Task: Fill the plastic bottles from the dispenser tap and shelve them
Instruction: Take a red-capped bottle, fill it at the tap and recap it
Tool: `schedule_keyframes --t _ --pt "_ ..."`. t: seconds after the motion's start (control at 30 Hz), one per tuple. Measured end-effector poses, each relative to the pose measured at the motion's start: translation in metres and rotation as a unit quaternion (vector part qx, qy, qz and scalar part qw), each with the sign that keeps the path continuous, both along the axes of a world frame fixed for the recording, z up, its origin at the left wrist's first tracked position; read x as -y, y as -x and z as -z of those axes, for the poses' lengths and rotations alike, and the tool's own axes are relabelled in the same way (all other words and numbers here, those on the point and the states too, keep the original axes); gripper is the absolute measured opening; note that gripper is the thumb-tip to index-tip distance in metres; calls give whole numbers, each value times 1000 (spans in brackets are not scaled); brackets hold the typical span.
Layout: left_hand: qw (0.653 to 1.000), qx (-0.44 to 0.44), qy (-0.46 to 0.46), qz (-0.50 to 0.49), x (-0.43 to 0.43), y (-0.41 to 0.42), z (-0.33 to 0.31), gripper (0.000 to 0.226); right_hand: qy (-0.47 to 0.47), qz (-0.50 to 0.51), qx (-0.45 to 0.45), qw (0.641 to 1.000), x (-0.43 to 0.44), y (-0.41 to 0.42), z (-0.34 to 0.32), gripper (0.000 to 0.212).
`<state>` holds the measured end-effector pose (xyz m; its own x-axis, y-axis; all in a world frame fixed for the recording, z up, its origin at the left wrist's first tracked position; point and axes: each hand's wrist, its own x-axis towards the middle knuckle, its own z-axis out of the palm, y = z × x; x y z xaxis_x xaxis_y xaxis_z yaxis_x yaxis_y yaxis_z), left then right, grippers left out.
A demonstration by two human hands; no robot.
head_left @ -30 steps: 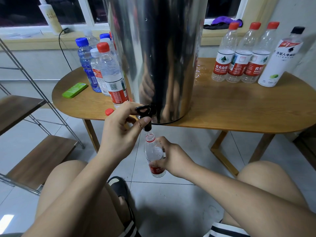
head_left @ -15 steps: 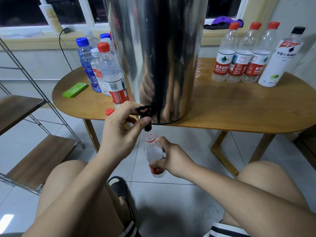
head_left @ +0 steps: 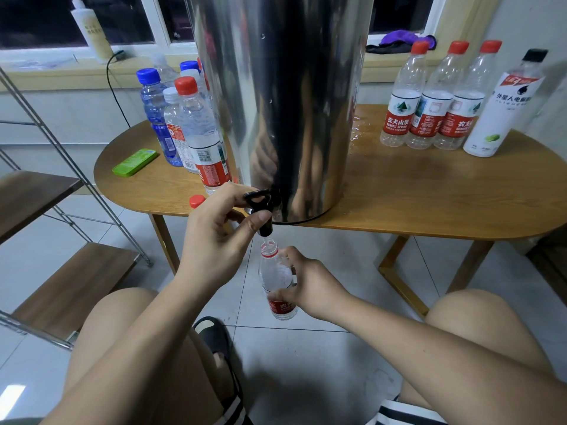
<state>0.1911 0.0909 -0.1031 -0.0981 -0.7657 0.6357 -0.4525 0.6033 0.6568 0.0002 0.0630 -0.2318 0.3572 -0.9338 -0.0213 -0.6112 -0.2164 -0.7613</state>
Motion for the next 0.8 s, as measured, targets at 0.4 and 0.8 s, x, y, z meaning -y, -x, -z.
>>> schedule_keyframes --t 0.4,0.8 --pt "1000 -1 0 0 0 0 0 15 2 -1 2 1000 0 0 1 72" --pt "1000 -8 -9 8 1 -2 3 15 0 -2 7 1000 -1 -1 1 73"
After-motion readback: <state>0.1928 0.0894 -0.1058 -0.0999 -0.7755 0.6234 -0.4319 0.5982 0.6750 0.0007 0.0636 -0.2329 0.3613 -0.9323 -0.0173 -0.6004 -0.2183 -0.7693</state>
